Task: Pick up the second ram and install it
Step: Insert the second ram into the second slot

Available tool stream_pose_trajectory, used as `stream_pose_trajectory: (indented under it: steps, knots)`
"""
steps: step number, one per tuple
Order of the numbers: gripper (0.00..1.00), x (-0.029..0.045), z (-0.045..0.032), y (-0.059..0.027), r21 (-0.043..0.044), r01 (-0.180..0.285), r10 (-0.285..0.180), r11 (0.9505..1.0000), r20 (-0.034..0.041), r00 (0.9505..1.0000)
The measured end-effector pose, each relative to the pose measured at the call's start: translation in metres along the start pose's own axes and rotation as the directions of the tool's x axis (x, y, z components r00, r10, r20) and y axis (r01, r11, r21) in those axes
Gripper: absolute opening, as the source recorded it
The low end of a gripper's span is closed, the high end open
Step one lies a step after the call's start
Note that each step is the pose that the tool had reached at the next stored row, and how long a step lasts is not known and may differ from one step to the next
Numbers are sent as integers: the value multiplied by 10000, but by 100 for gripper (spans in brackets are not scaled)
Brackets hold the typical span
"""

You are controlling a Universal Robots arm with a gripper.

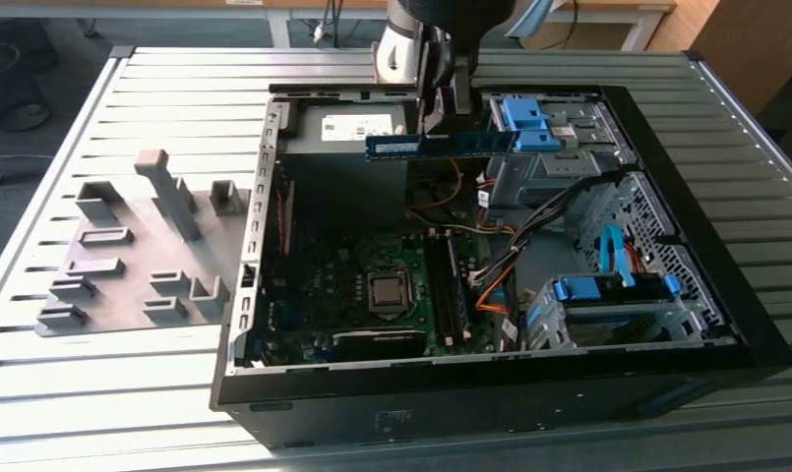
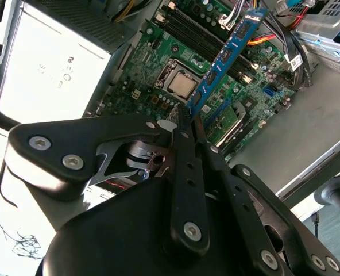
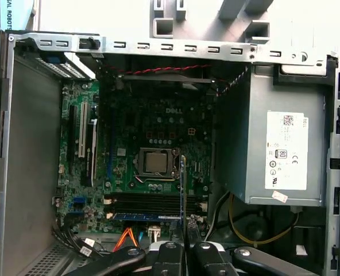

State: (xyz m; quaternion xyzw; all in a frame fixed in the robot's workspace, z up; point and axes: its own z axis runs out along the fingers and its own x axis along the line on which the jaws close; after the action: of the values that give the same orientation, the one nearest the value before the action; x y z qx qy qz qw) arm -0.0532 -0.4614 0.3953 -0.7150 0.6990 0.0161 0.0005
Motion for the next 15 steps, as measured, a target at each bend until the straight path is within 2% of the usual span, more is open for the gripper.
stream_pose_trajectory:
  steps: [10,12,15]
  knots:
    - [14,15,8,0,16,-680,680,9977,16,9977]
    - [14,16,10,0,23,-1019,1019,9948,21,9948]
    - [14,16,14,0,34,-1554,1553,9879,35,9879]
